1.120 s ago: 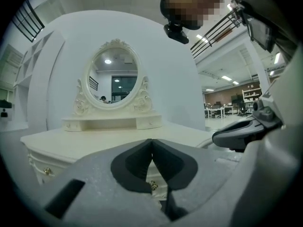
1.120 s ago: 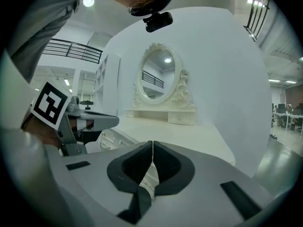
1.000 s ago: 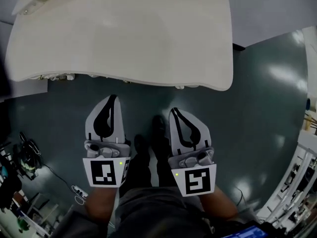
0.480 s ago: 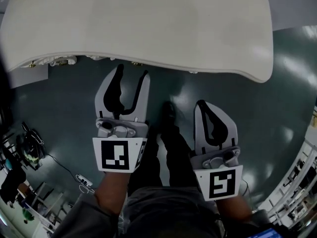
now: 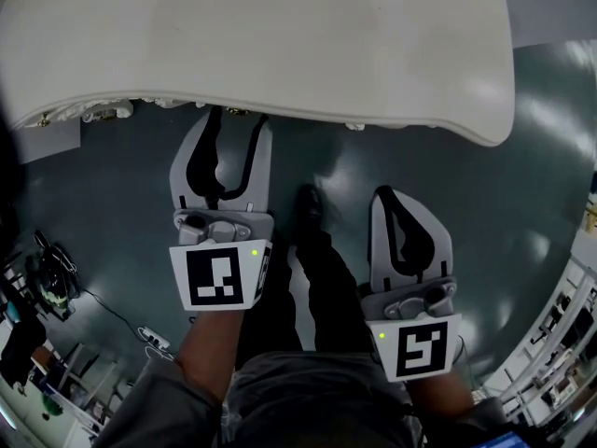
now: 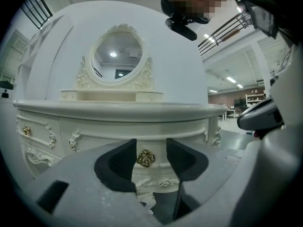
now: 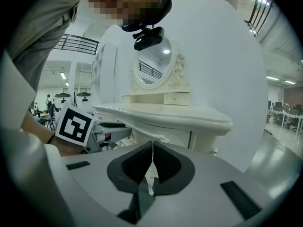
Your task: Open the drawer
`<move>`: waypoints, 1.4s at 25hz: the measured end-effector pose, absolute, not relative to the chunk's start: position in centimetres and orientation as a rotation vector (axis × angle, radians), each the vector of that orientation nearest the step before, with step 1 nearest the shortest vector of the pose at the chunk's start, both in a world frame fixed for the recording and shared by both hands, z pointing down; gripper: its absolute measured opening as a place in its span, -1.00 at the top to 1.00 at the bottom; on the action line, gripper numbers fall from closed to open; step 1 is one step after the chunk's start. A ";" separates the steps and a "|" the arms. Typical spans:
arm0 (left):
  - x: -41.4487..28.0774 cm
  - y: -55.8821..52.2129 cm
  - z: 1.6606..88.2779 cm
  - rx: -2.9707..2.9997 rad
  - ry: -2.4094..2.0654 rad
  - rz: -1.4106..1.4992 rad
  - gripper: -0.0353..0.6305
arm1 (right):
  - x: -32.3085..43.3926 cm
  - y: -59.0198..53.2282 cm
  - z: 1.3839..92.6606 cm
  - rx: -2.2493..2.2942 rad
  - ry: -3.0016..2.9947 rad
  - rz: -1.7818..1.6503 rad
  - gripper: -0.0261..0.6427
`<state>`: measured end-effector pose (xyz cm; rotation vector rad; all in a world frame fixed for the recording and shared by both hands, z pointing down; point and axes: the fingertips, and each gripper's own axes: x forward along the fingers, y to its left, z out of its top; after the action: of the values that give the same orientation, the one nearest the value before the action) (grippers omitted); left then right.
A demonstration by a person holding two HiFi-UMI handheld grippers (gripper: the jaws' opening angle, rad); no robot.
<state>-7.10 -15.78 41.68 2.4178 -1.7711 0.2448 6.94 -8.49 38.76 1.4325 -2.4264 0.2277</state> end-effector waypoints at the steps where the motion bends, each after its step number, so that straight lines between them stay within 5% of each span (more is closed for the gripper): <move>1: -7.2 -16.0 41.7 2.413 -1.790 0.235 0.27 | 7.2 -8.4 38.9 1.436 -2.420 0.233 0.88; 12: -6.5 -17.3 43.0 2.361 -1.890 0.403 0.46 | 9.6 -8.2 39.1 1.469 -2.390 0.244 0.88; 35: -6.6 -13.8 43.4 2.316 -1.915 0.446 0.49 | 8.1 -5.9 38.6 1.483 -2.400 0.258 0.88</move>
<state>-6.60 -13.75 43.42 2.3156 -1.9145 0.4460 8.07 -5.93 38.56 1.4828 -2.3998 0.2576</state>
